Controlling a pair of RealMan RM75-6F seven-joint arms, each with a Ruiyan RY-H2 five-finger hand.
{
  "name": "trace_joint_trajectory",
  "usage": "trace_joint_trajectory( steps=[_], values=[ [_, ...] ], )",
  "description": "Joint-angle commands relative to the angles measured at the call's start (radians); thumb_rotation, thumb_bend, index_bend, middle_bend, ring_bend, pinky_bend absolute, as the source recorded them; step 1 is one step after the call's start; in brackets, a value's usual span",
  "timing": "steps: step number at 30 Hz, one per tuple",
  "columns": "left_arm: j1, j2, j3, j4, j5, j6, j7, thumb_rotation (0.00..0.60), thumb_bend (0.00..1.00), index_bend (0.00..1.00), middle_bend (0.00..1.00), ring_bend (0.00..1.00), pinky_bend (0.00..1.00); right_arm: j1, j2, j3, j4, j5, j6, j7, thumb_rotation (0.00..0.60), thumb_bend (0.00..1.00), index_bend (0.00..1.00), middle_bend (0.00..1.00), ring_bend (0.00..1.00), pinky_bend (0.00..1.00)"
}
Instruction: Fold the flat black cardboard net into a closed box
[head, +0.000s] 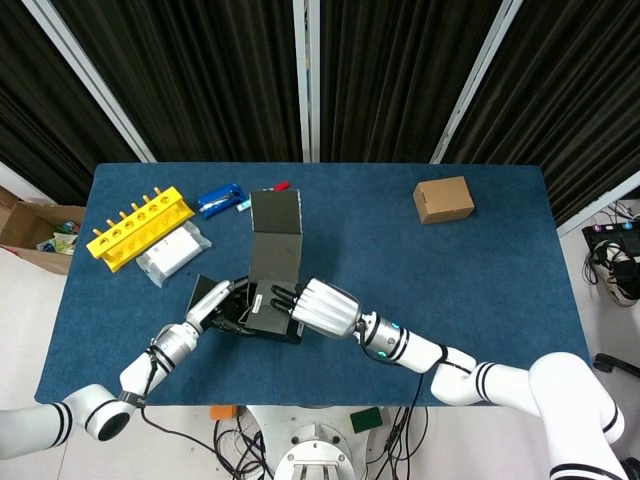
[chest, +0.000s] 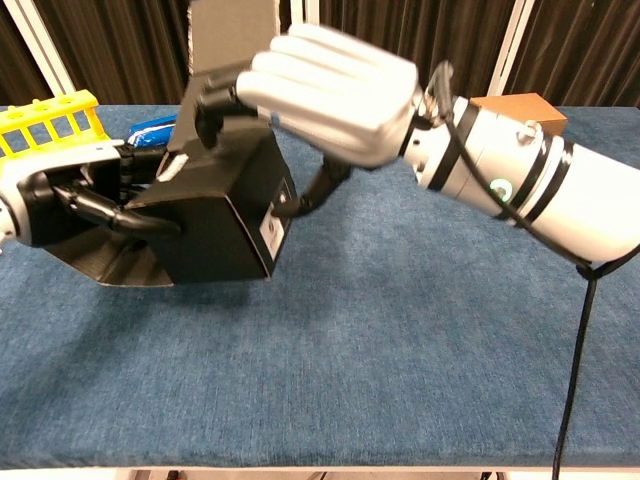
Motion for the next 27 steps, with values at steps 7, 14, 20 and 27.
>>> trace_joint_trajectory(
  steps=[7, 14, 20, 27],
  values=[
    [0.011, -0.111, 0.001, 0.109, -0.037, 0.006, 0.211, 0.6, 0.0, 0.3, 0.28, 0.58, 0.75, 0.004, -0.145, -0.075, 0.275, -0.063, 0.068, 0.079, 0.6, 0.04, 0.46, 0.38, 0.78, 1.0],
    [0.009, -0.129, 0.009, 0.125, -0.044, -0.007, 0.342, 0.6, 0.0, 0.27, 0.25, 0.57, 0.75, 0.001, -0.217, -0.102, 0.395, -0.066, 0.09, 0.126, 0.6, 0.18, 0.47, 0.39, 0.78, 1.0],
    [0.006, -0.119, 0.003, 0.101, -0.056, -0.02, 0.383, 0.6, 0.0, 0.22, 0.23, 0.57, 0.74, 0.002, -0.232, -0.113, 0.429, -0.056, 0.083, 0.146, 0.6, 0.21, 0.48, 0.4, 0.79, 1.0],
    [0.007, -0.113, 0.0, 0.085, -0.063, -0.024, 0.423, 0.594, 0.0, 0.16, 0.2, 0.57, 0.74, 0.006, -0.211, -0.13, 0.394, -0.041, 0.048, 0.162, 0.6, 0.2, 0.48, 0.38, 0.79, 1.0]
  ],
)
